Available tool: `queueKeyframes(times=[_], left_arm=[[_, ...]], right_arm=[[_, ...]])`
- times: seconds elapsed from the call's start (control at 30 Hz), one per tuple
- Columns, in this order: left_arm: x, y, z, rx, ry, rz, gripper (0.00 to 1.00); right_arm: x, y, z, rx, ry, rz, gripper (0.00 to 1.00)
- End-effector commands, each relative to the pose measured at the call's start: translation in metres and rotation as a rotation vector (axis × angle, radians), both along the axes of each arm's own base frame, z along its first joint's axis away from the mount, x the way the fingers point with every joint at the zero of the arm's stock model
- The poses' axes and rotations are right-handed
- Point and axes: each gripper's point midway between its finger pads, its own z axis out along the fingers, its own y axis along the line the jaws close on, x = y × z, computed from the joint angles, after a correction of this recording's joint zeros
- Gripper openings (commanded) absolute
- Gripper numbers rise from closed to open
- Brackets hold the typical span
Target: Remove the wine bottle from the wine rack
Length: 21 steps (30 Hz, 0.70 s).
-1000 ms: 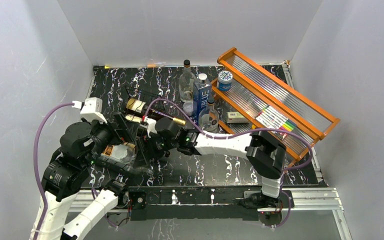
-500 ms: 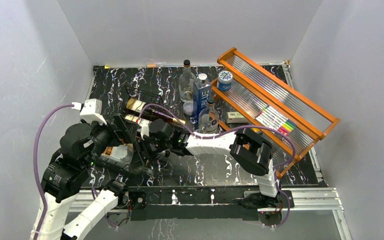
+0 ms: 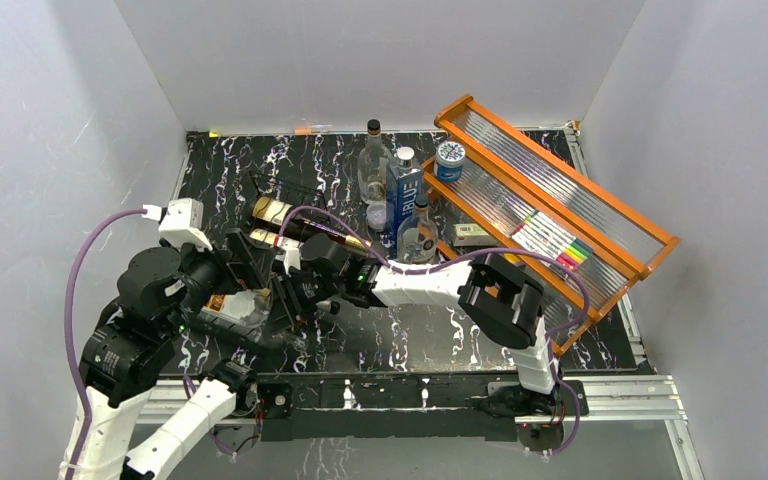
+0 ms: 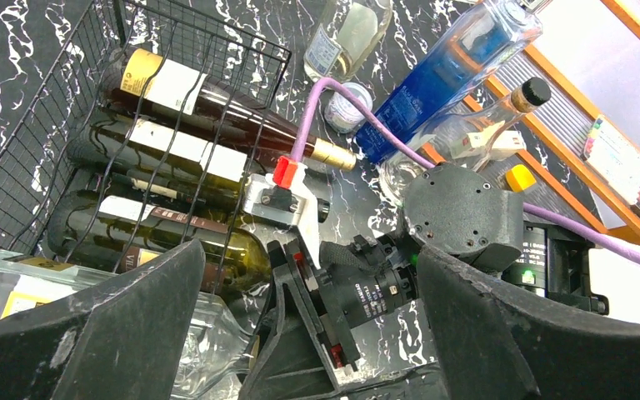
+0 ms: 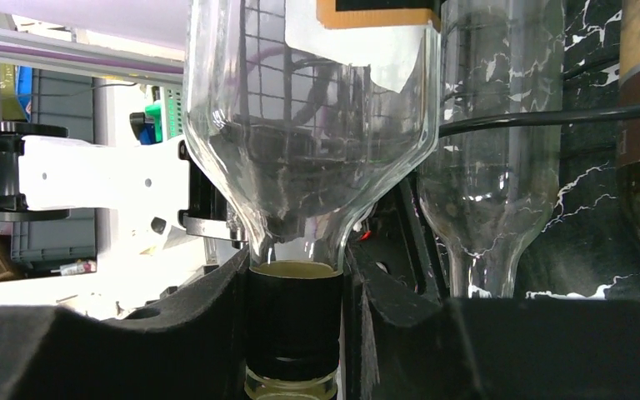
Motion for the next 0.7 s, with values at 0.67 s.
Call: queueKeyframes(times=[0.67], left_arm=[[0.008,-0.010,0.010,-0.020,-0.003,-0.026,0.98]], right_arm=[[0.005,-0.067,0.136,0.255,-0.089,-0.093,0.00]])
